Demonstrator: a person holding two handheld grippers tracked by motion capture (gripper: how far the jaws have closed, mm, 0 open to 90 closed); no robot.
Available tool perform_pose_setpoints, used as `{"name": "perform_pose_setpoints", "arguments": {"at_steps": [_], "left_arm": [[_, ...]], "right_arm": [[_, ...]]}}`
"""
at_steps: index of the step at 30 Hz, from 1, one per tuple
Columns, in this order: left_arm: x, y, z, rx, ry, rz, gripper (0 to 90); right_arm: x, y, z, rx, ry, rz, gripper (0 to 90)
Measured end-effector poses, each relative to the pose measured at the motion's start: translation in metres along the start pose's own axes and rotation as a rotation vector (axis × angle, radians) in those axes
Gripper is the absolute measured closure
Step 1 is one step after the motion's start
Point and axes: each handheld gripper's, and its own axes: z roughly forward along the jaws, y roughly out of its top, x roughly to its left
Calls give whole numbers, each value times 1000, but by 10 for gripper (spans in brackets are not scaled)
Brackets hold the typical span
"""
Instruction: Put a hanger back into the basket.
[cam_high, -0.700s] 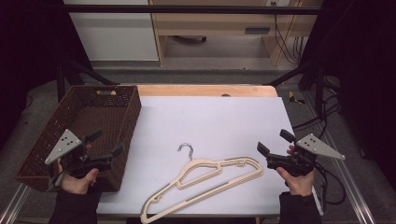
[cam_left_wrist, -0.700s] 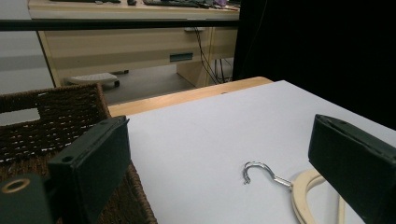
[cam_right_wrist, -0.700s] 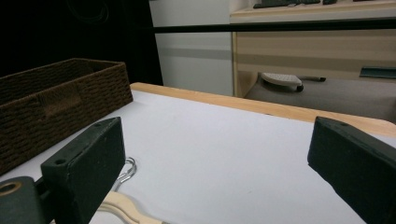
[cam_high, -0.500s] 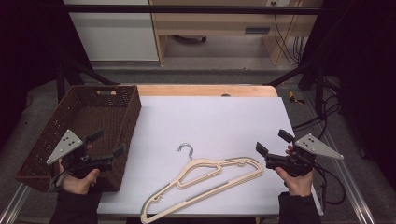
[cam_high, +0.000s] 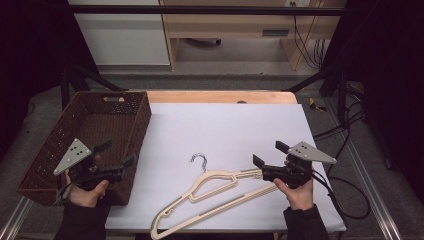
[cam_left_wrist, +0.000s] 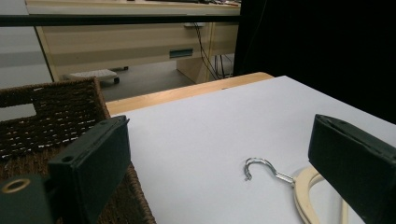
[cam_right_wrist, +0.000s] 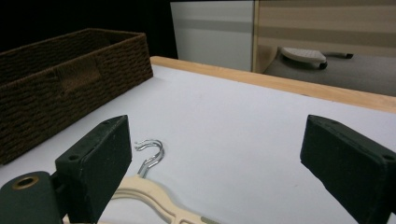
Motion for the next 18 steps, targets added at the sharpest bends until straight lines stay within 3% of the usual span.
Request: {"name": "perform_pose_setpoints", "arguments": {"at_steps": [5, 13, 18], "left_arm": [[0, -1, 1, 6, -1, -1, 54], [2, 1, -2, -3, 4, 2, 53], [2, 1, -3, -4, 6, 3, 53]], "right_arm": [[8, 1, 13, 32, 12, 5, 91], [23, 9, 26, 55, 32, -32, 101], [40, 16, 50, 94, 40, -58, 138]]}}
